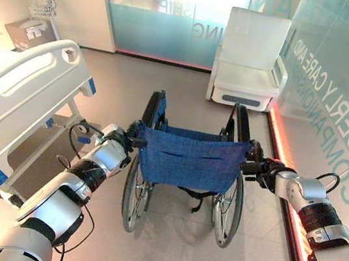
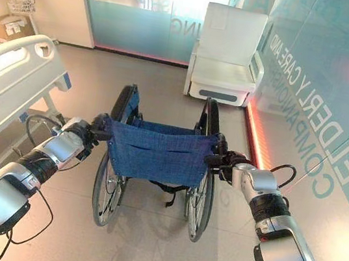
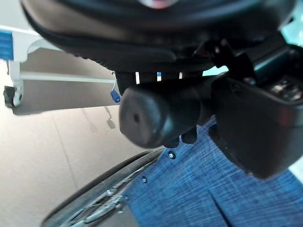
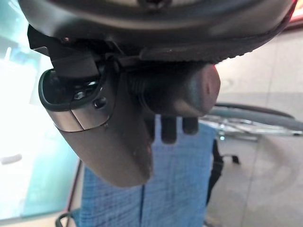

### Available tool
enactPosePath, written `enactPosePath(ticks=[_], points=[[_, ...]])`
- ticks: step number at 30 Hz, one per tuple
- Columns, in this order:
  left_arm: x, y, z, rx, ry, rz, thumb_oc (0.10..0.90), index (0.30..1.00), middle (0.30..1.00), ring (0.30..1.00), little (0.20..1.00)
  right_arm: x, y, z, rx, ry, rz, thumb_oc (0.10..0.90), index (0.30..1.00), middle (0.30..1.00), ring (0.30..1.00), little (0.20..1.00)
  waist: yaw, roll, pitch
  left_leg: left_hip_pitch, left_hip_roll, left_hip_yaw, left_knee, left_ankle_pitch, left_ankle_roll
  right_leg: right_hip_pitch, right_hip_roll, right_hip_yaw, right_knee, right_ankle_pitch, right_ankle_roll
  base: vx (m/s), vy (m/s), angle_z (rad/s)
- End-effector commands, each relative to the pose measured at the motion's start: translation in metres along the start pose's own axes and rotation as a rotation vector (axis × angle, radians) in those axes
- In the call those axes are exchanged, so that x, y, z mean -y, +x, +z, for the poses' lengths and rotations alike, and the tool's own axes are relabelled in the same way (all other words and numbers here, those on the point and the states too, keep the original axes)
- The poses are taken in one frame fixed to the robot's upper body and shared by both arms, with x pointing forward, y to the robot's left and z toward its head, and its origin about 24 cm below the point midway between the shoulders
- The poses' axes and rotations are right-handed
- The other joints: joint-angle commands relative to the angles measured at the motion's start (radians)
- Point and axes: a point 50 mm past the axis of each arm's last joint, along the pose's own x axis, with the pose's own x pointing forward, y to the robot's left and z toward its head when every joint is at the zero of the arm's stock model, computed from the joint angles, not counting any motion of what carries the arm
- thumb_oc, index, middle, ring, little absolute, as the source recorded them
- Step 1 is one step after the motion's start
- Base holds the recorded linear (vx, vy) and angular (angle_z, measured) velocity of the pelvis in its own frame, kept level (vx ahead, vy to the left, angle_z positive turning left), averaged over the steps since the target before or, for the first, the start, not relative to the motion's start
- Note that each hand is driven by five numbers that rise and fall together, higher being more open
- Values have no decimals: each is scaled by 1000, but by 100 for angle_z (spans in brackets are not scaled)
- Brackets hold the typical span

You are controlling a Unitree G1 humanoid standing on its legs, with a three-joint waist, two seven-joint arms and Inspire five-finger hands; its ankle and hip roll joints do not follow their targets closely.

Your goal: Push the wheelchair next to the bed

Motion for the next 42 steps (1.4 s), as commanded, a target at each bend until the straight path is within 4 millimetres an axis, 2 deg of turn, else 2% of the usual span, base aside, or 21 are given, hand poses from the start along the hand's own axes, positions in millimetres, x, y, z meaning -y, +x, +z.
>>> enactPosePath(ticks=[1, 10, 16, 21, 25, 26, 27, 28, 29, 30, 33, 35, 37, 39, 41, 42], points=[[-55, -24, 92, 418, -99, 210, 400, 300, 300, 300, 300, -54, -26, 67, 302, 29, 263, 400, 300, 300, 300, 300, 46, 16, -23, 13, 18, 20, 6, -45, -68, 52, -28, -43, 6, -58, 33, 35, 24, -1], [-32, -25, 95, 390, -227, 92, 400, 300, 300, 300, 300, -61, -23, 68, 280, -15, 263, 400, 300, 300, 300, 300, 46, 14, -29, 33, 1, 27, 6, -57, -53, 61, -37, -31, 6, -60, 37, 59, 44, -3], [-30, -22, 96, 359, -163, 90, 400, 300, 300, 300, 300, -62, -21, 72, 277, -50, 241, 400, 300, 300, 300, 300, 52, 15, -26, 46, -37, 14, 24, -80, -29, 77, -56, -4, 6, -58, 45, 94, 99, -3], [-30, -20, 97, 332, -198, 48, 400, 300, 300, 300, 300, -56, -20, 77, 292, -61, 202, 400, 300, 300, 300, 300, 57, 14, -21, 35, -63, 8, 74, -114, -7, 80, -81, 4, 39, -68, 57, 91, 133, -2], [-27, -18, 97, 283, -311, -43, 400, 300, 300, 300, 300, -48, -19, 85, 329, -90, 158, 400, 300, 300, 300, 300, 69, 10, -1, -1, -88, 1, 167, -159, 29, 33, -130, -1, 190, -104, 81, 69, 189, -2], [-28, -18, 98, 270, -345, -62, 400, 300, 300, 300, 300, -44, -21, 89, 348, -100, 150, 400, 300, 300, 300, 300, 70, 7, 17, -16, -96, -7, 204, -172, 48, -11, -151, 6, 290, -99, 93, 37, 162, -2], [-28, -18, 98, 265, -358, -68, 400, 300, 300, 300, 300, -42, -21, 90, 351, -101, 147, 400, 300, 300, 300, 300, 69, 7, 20, -20, -99, -9, 211, -175, 52, -24, -156, 11, 319, -95, 96, 35, 215, -4], [-32, -18, 98, 255, -377, -74, 400, 300, 300, 300, 300, -36, -22, 94, 360, -101, 130, 400, 300, 300, 300, 300, 66, 7, 35, -32, -107, -18, 233, -182, 64, -78, -173, 30, 434, -66, 102, 15, 138, -4], [-34, -18, 98, 254, -377, -73, 400, 300, 300, 300, 300, -34, -22, 95, 364, -105, 125, 400, 300, 300, 300, 300, 65, 6, 39, -35, -109, -20, 238, -185, 66, -91, -177, 35, 456, -57, 102, 21, 233, -12], [-40, -17, 99, 250, -380, -67, 400, 300, 300, 300, 300, -23, -23, 100, 376, -119, 101, 400, 300, 300, 300, 300, 59, 13, 57, -43, -114, -35, 257, -193, 75, -153, -184, 58, 590, -19, 94, 20, 185, -11], [-49, -14, 95, 233, -373, -49, 400, 300, 300, 300, 300, -8, -26, 107, 384, -157, 78, 400, 300, 300, 300, 300, 55, 22, 72, -47, -122, -51, 278, -204, 76, -220, -176, 80, 735, -3, 79, 80, 171, -5], [-51, -13, 93, 222, -375, -43, 400, 300, 300, 300, 300, -5, -27, 109, 385, -177, 77, 400, 300, 300, 300, 300, 56, 22, 72, -42, -128, -52, 277, -209, 76, -231, -181, 80, 732, 10, 78, 160, 78, 8], [-52, -11, 89, 207, -376, -35, 400, 300, 300, 300, 300, -3, -28, 114, 388, -207, 77, 400, 300, 300, 300, 300, 57, 14, 73, -30, -144, -53, 279, -223, 79, -238, -189, 71, 651, 39, 81, 241, -9, 2], [-51, -9, 85, 195, -376, -19, 400, 300, 300, 300, 300, -1, -30, 117, 395, -214, 77, 400, 300, 300, 300, 300, 48, -13, 74, -6, -168, -64, 288, -255, 64, -239, -201, 49, 412, 68, 98, 347, -117, -19], [-53, -9, 83, 195, -379, -9, 400, 300, 300, 300, 300, 0, -31, 116, 395, -178, 87, 400, 300, 300, 300, 300, 44, -26, 78, 7, -170, -64, 296, -278, 50, -245, -215, 28, 291, 92, 114, 335, -165, -30], [-54, -8, 82, 197, -379, -4, 400, 300, 300, 300, 300, 0, -31, 116, 399, -162, 88, 400, 300, 300, 300, 300, 43, -36, 81, 18, -167, -66, 302, -299, 43, -248, -226, 10, 210, 132, 133, 414, -225, -14]])
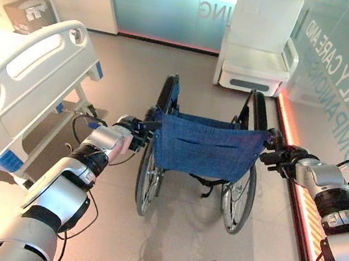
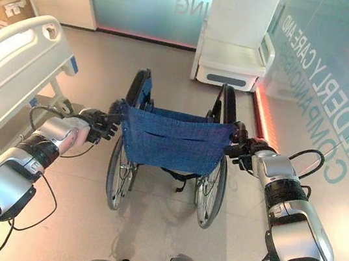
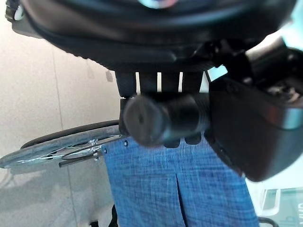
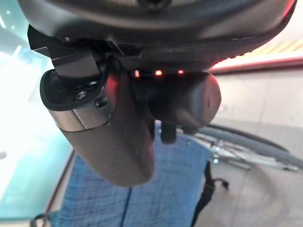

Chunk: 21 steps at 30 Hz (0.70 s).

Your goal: Push the wheelchair next to the bed

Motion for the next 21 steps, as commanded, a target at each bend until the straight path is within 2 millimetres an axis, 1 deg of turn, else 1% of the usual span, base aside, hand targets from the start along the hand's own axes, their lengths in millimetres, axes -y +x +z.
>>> enactPosePath(ticks=[1, 3, 4, 5, 6, 7, 8, 9, 10, 11, 12, 13, 14, 15, 16, 17, 18, 19, 20, 21], points=[[-24, -10, 50, 200, -12, 114, 400, 300, 300, 300, 300, -25, -20, 77, 308, 1, 153, 400, 300, 300, 300, 300, 20, -36, -77, 101, -53, 15, 88, -202, -81, -13, -61, -32, -189, 243, 84, 440, -241, 5], [-27, -10, 52, 211, -33, 130, 400, 300, 300, 300, 300, -27, -20, 79, 307, 6, 160, 400, 300, 300, 300, 300, 20, -43, -78, 119, -42, 4, 102, -224, -85, -26, -71, -43, -223, 266, 90, 458, -252, 23], [-31, -11, 54, 222, -59, 147, 400, 300, 300, 300, 300, -27, -20, 79, 303, 3, 163, 400, 300, 300, 300, 300, 22, -44, -81, 126, -31, 3, 116, -239, -85, -30, -71, -48, -196, 254, 88, 449, -270, 41], [-32, -12, 56, 234, -82, 160, 400, 300, 300, 300, 300, -25, -20, 79, 303, 0, 165, 400, 300, 300, 300, 300, 23, -44, -87, 123, -20, 3, 135, -254, -86, -26, -72, -51, -182, 230, 87, 465, -280, 50], [-36, -12, 56, 240, -115, 167, 400, 300, 300, 300, 300, -23, -20, 78, 302, 5, 177, 400, 300, 300, 300, 300, 21, -48, -98, 128, -8, -3, 171, -274, -96, -27, -69, -43, -152, 217, 85, 564, -322, 44], [-41, -13, 54, 238, -149, 188, 400, 300, 300, 300, 300, -22, -20, 80, 303, 10, 196, 400, 300, 300, 300, 300, 19, -41, -120, 137, 19, 0, 231, -261, -122, -30, -48, -40, -108, 174, 72, 470, -252, 49], [-41, -13, 53, 239, -154, 191, 400, 300, 300, 300, 300, -23, -21, 80, 303, 9, 197, 400, 300, 300, 300, 300, 18, -37, -123, 133, 25, -1, 248, -245, -129, -29, -43, -41, -104, 167, 67, 429, -227, 72], [-44, -12, 49, 231, -179, 199, 400, 300, 300, 300, 300, -25, -22, 81, 302, 7, 208, 400, 300, 300, 300, 300, 18, -22, -133, 104, 52, -4, 369, -157, -161, -15, -15, -52, -86, 124, 35, 249, -131, 66], [-44, -12, 47, 226, -183, 203, 400, 300, 300, 300, 300, -26, -22, 82, 302, 5, 214, 400, 300, 300, 300, 300, 19, -24, -136, 85, 53, -4, 410, -120, -168, -11, -13, -57, -81, 112, 23, 374, -202, 43], [-45, -11, 42, 220, -199, 211, 400, 300, 300, 300, 300, -28, -23, 82, 303, -11, 220, 400, 300, 300, 300, 300, 23, -17, -134, -15, 70, -9, 609, -17, -195, 29, 11, -69, -75, 62, -22, 321, -165, 11], [-45, -12, 40, 221, -217, 209, 400, 300, 300, 300, 300, -29, -24, 81, 308, -22, 218, 400, 300, 300, 300, 300, 28, -18, -128, -110, 67, -11, 760, 34, -212, 62, 23, -74, -74, 28, -52, 334, -158, 2], [-45, -12, 39, 220, -224, 206, 400, 300, 300, 300, 300, -28, -25, 81, 312, -29, 214, 400, 300, 300, 300, 300, 30, -23, -125, -165, 63, -7, 815, 61, -218, 78, 23, -79, -75, 13, -67, 274, -104, 8], [-46, -13, 39, 224, -232, 201, 400, 300, 300, 300, 300, -26, -26, 81, 317, -29, 205, 400, 300, 300, 300, 300, 32, -19, -115, -224, 86, 2, 864, 83, -227, 97, 37, -84, -70, -8, -88, 283, -63, -4], [-48, -14, 40, 233, -242, 190, 400, 300, 300, 300, 300, -24, -26, 80, 324, -33, 189, 400, 300, 300, 300, 300, 41, -17, -96, -290, 92, 11, 836, 70, -213, 123, 46, -78, -70, -21, -96, 263, -37, -3], [-49, -14, 40, 237, -246, 187, 400, 300, 300, 300, 300, -23, -26, 79, 326, -35, 185, 400, 300, 300, 300, 300, 45, -18, -89, -304, 91, 14, 817, 66, -209, 132, 49, -75, -73, -23, -97, 365, 11, 2], [-52, -14, 39, 249, -249, 177, 400, 300, 300, 300, 300, -22, -26, 79, 333, -33, 168, 400, 300, 300, 300, 300, 57, -11, -70, -306, 93, 36, 701, 69, -201, 163, 69, -62, -82, -34, -97, 491, 60, 12], [-56, -14, 38, 258, -251, 168, 400, 300, 300, 300, 300, -23, -26, 83, 337, -29, 158, 400, 300, 300, 300, 300, 72, -2, -55, -297, 106, 60, 520, 111, -202, 191, 95, -43, -87, -45, -99, 471, 77, 14], [-57, -14, 38, 259, -250, 166, 400, 300, 300, 300, 300, -23, -26, 84, 337, -26, 156, 400, 300, 300, 300, 300, 76, 2, -54, -302, 109, 60, 473, 127, -204, 196, 103, -39, -87, -47, -100, 534, 122, 25], [-57, -13, 38, 265, -247, 157, 400, 300, 300, 300, 300, -25, -26, 86, 336, -21, 147, 400, 300, 300, 300, 300, 96, 21, -47, -335, 108, 42, 302, 196, -218, 220, 142, -17, -91, -57, -104, 297, 76, 33], [-57, -13, 38, 265, -247, 157, 400, 300, 300, 300, 300, -25, -26, 86, 336, -20, 147, 400, 300, 300, 300, 300, 96, 18, -47, -330, 105, 43, 294, 199, -219, 221, 139, -16, -91, -58, -104, 634, 152, 39]])
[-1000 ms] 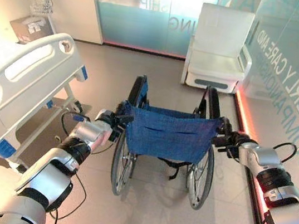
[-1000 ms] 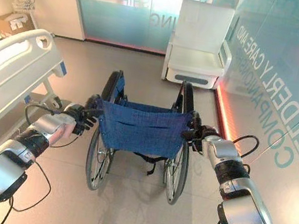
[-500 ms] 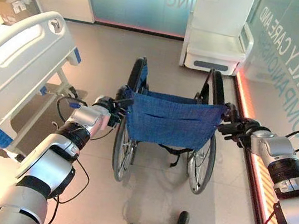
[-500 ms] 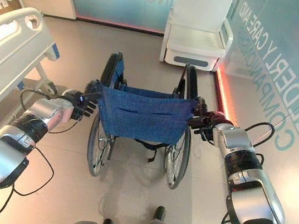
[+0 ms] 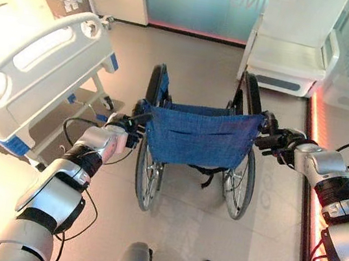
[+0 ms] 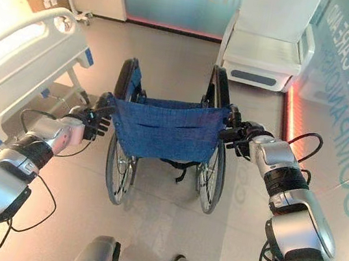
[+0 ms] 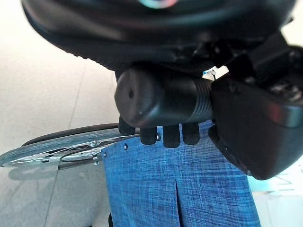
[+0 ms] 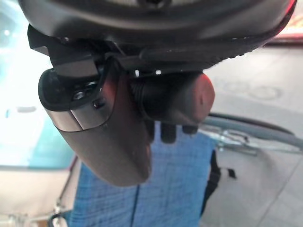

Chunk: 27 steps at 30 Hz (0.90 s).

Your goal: Push the wheelchair next to the bed

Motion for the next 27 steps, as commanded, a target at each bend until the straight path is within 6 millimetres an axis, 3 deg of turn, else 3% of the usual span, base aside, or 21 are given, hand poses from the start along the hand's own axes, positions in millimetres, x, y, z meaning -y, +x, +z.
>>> enactPosePath(ticks=[1, 2, 3, 6, 8, 10, 12, 14, 15, 16, 17, 21, 23, 25, 26, 27], points=[[-43, -13, 54, 294, -69, 97, 400, 300, 300, 300, 300, -23, -19, 63, 280, -9, 129, 400, 300, 300, 300, 300, 73, 46, -48, -78, -12, -42, -271, 179, -9, 150, 123, 58, -82, 31, 1, 466, 101, 21], [-44, -14, 55, 295, -67, 96, 400, 300, 300, 300, 300, -23, -19, 63, 278, -9, 128, 400, 300, 300, 300, 300, 80, 44, -45, -85, -11, -48, -299, 199, -12, 162, 125, 64, -87, 29, 0, 778, 189, 1], [-49, -14, 52, 290, -69, 91, 400, 300, 300, 300, 300, -21, -17, 59, 269, -4, 134, 400, 300, 300, 300, 300, 104, 43, -42, -133, 4, -53, -372, 257, -21, 205, 141, 84, -101, 14, -7, 564, 155, -29], [-58, -14, 47, 274, -75, 96, 400, 300, 300, 300, 300, -16, -16, 52, 257, -7, 155, 400, 300, 300, 300, 300, 120, 41, -43, -153, 16, -44, -395, 279, -26, 229, 148, 95, -82, -24, -18, 550, 201, -59], [-67, -13, 39, 247, -82, 105, 400, 300, 300, 300, 300, -11, -14, 44, 244, -26, 173, 400, 300, 300, 300, 300, 125, 56, -53, -150, 38, -32, -400, 285, -28, 234, 156, 89, -40, -70, -30, 534, 252, -47], [-72, -10, 29, 217, -96, 127, 400, 300, 300, 300, 300, -15, -10, 35, 237, -35, 210, 400, 300, 300, 300, 300, 125, 67, -75, -112, 53, 4, -366, 235, -8, 236, 142, 54, 25, -126, -26, 554, 266, -31], [-73, -8, 25, 201, -93, 132, 400, 300, 300, 300, 300, -23, -7, 25, 226, -14, 224, 400, 300, 300, 300, 300, 128, 37, -92, -82, 26, 27, -320, 103, 34, 254, 91, 31, 93, -177, 5, 535, 265, -32], [-72, -8, 25, 194, -77, 136, 400, 300, 300, 300, 300, -29, -5, 19, 227, -4, 231, 400, 300, 300, 300, 300, 138, 21, -106, -55, 10, 42, -308, 53, 63, 260, 55, -1, 150, -178, 37, 351, 231, -28], [-72, -7, 25, 195, -67, 137, 400, 300, 300, 300, 300, -31, -5, 16, 231, 0, 234, 400, 300, 300, 300, 300, 142, 18, -110, -42, 0, 50, -313, 48, 87, 257, 47, -12, 177, -149, 53, 367, 267, -29], [-70, -6, 24, 189, -46, 138, 400, 300, 300, 300, 300, -35, -5, 12, 233, 23, 235, 400, 300, 300, 300, 300, 150, -6, -121, -23, -49, 45, -312, 14, 120, 259, 10, -23, 258, -70, 99, 399, 292, -26], [-69, -5, 24, 187, -36, 142, 400, 300, 300, 300, 300, -36, -5, 11, 238, 30, 236, 400, 300, 300, 300, 300, 153, -15, -128, -15, -67, 45, -312, -1, 136, 249, -10, -24, 310, -21, 116, 441, 299, -12], [-61, 0, 21, 176, -14, 156, 400, 300, 300, 300, 300, -43, -4, 12, 250, 63, 242, 400, 300, 300, 300, 300, 150, -25, -142, 48, -121, 60, -320, -71, 191, 184, -59, -28, 484, 114, 130, 337, 226, 8], [-59, 0, 22, 171, -11, 157, 400, 300, 300, 300, 300, -44, -3, 14, 251, 69, 241, 400, 300, 300, 300, 300, 150, -33, -143, 64, -136, 66, -315, -100, 196, 175, -86, -34, 479, 103, 136, 266, 93, -1], [-55, 2, 22, 173, -14, 160, 400, 300, 300, 300, 300, -47, -2, 21, 262, 72, 237, 400, 300, 300, 300, 300, 152, -35, -139, 82, -138, 86, -309, -123, 202, 164, -97, -69, 393, 77, 130, 290, 25, -26], [-54, 2, 24, 177, -14, 164, 400, 300, 300, 300, 300, -47, -3, 25, 270, 75, 234, 400, 300, 300, 300, 300, 152, -33, -136, 89, -134, 89, -308, -127, 197, 159, -94, -85, 341, 65, 127, 222, -79, -52], [-54, 1, 25, 187, -18, 172, 400, 300, 300, 300, 300, -44, -5, 34, 290, 70, 230, 400, 300, 300, 300, 300, 153, -31, -125, 93, -122, 89, -291, -134, 176, 141, -83, -110, 198, 27, 116, 200, -93, -59]])
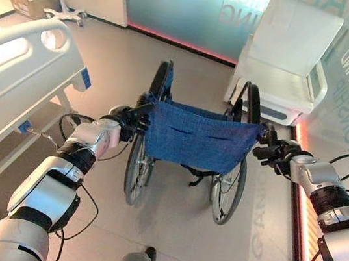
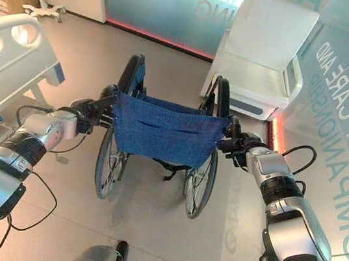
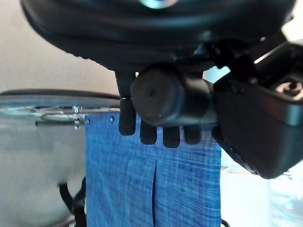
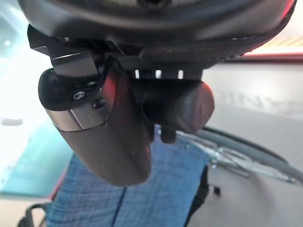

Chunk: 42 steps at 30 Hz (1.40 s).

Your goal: Push the wheelchair next to the bed

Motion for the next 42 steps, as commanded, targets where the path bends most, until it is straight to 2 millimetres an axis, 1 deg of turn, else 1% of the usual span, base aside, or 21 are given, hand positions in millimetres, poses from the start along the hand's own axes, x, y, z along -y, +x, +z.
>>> enactPosePath(ticks=[1, 2, 4, 5, 6, 7, 10, 16, 19, 21, 22, 23, 26, 30, 32, 34, 35, 37, 38, 41, 42], points=[[-41, -1, 11, 82, 9, 219, 400, 300, 300, 300, 300, -35, -15, 62, 312, 57, 225, 400, 300, 300, 300, 300, 47, 6, -64, -83, 7, 97, 69, -64, -89, 16, 34, -43, -283, 143, 57, 179, -115, -53], [-41, -1, 11, 89, 4, 226, 400, 300, 300, 300, 300, -34, -16, 67, 326, 54, 222, 400, 300, 300, 300, 300, 45, 5, -53, -83, 12, 95, 92, -71, -103, 5, 50, -42, -366, 147, 58, 63, -84, -33], [-36, -3, 12, 112, -17, 236, 400, 300, 300, 300, 300, -32, -21, 79, 366, 36, 217, 400, 300, 300, 300, 300, 20, 3, -27, -70, 9, 91, 115, -75, -111, -80, 67, -9, -503, 238, 65, 84, -90, -8], [-32, -4, 14, 135, -28, 231, 400, 300, 300, 300, 300, -29, -25, 85, 392, 40, 206, 400, 300, 300, 300, 300, -13, -3, -7, -35, -8, 68, 121, -119, -107, -184, 48, 45, -560, 353, 97, 139, -69, 6], [-32, -4, 14, 134, -28, 231, 400, 300, 300, 300, 300, -29, -25, 85, 391, 40, 206, 400, 300, 300, 300, 300, -13, -2, -7, -36, -7, 68, 122, -120, -107, -183, 49, 45, -561, 354, 97, 294, -121, 35], [-29, -5, 16, 147, -28, 217, 400, 300, 300, 300, 300, -26, -28, 89, 400, 48, 194, 400, 300, 300, 300, 300, -41, -9, 1, -4, -25, 36, 113, -154, -101, -262, 34, 83, -627, 427, 120, 430, -130, 80], [-23, -6, 14, 150, -13, 174, 400, 300, 300, 300, 300, -21, -30, 88, 383, 64, 168, 400, 300, 300, 300, 300, -62, -2, 8, 53, -31, -24, 99, -191, -90, -317, 21, 104, -677, 444, 127, 487, -139, 96], [-20, -3, -3, 91, 22, 139, 400, 300, 300, 300, 300, -12, -23, 73, 312, 63, 159, 400, 300, 300, 300, 300, -80, -11, -40, 101, -9, -90, 181, -279, -105, -291, 9, 148, -591, 410, 126, 578, -207, 109], [-22, -3, -11, 60, -13, 154, 400, 300, 300, 300, 300, -15, -23, 72, 303, 47, 186, 400, 300, 300, 300, 300, -88, -3, -65, 136, 23, -100, 203, -259, -140, -288, 27, 141, -526, 378, 115, 364, -127, 67], [-24, -3, -15, 50, -33, 170, 400, 300, 300, 300, 300, -21, -24, 72, 305, 25, 215, 400, 300, 300, 300, 300, -95, 6, -83, 127, 52, -98, 302, -156, -175, -274, 50, 117, -514, 344, 76, 394, -203, 40], [-24, -4, -17, 51, -49, 173, 400, 300, 300, 300, 300, -24, -25, 72, 312, 0, 221, 400, 300, 300, 300, 300, -98, 14, -88, 97, 62, -89, 400, -76, -200, -252, 66, 89, -518, 319, 47, 344, -224, 49], [-23, -5, -19, 57, -79, 178, 400, 300, 300, 300, 300, -24, -27, 73, 326, -38, 223, 400, 300, 300, 300, 300, -92, 17, -79, 12, 64, -59, 601, -2, -230, -209, 76, 45, -522, 279, 3, 283, -190, 49], [-22, -7, -16, 71, -113, 171, 400, 300, 300, 300, 300, -18, -29, 78, 346, -57, 209, 400, 300, 300, 300, 300, -85, 16, -48, -126, 99, -12, 772, 42, -249, -155, 89, 7, -520, 231, -44, 216, -120, -2], [-19, -7, -13, 90, -131, 138, 400, 300, 300, 300, 300, -10, -31, 86, 362, -55, 164, 400, 300, 300, 300, 300, -76, 25, -2, -156, 124, 20, 581, 38, -225, -98, 118, 29, -520, 207, -48, 290, 32, -2], [-18, -6, -11, 100, -129, 121, 400, 300, 300, 300, 300, -11, -32, 94, 374, -58, 140, 400, 300, 300, 300, 300, -68, 47, 12, -134, 126, 40, 310, 91, -227, -67, 164, 55, -521, 189, -50, 433, 143, 9], [-11, -6, -12, 102, -121, 111, 400, 300, 300, 300, 300, -15, -31, 91, 370, -54, 130, 400, 300, 300, 300, 300, -43, 63, 17, -195, 127, 34, 110, 191, -252, -19, 207, 76, -544, 179, -54, 444, 123, 31], [-11, -6, -12, 102, -121, 111, 400, 300, 300, 300, 300, -15, -31, 90, 370, -54, 130, 400, 300, 300, 300, 300, -43, 62, 18, -191, 125, 35, 107, 193, -252, -17, 206, 76, -544, 178, -54, 420, 86, 18], [-13, -8, -17, 94, -114, 107, 400, 300, 300, 300, 300, -10, -29, 81, 360, -46, 133, 400, 300, 300, 300, 300, -9, 71, 22, -268, 156, 42, -38, 313, -276, 55, 243, 99, -563, 155, -64, 609, 139, -5], [-16, -8, -20, 87, -112, 107, 400, 300, 300, 300, 300, -4, -28, 77, 352, -46, 136, 400, 300, 300, 300, 300, 0, 72, 19, -276, 160, 44, -62, 327, -278, 72, 252, 104, -561, 141, -69, 561, 150, -8], [-26, -10, -29, 63, -103, 115, 400, 300, 300, 300, 300, 2, -26, 69, 328, -55, 155, 400, 300, 300, 300, 300, 20, 81, 8, -285, 156, 21, -71, 340, -278, 98, 268, 118, -539, 100, -78, 495, 189, -47], [-34, -10, -33, 47, -98, 135, 400, 300, 300, 300, 300, 0, -22, 64, 319, -55, 175, 400, 300, 300, 300, 300, 35, 78, -6, -260, 147, 26, -57, 270, -250, 107, 254, 108, -512, 70, -69, 521, 224, -66]])
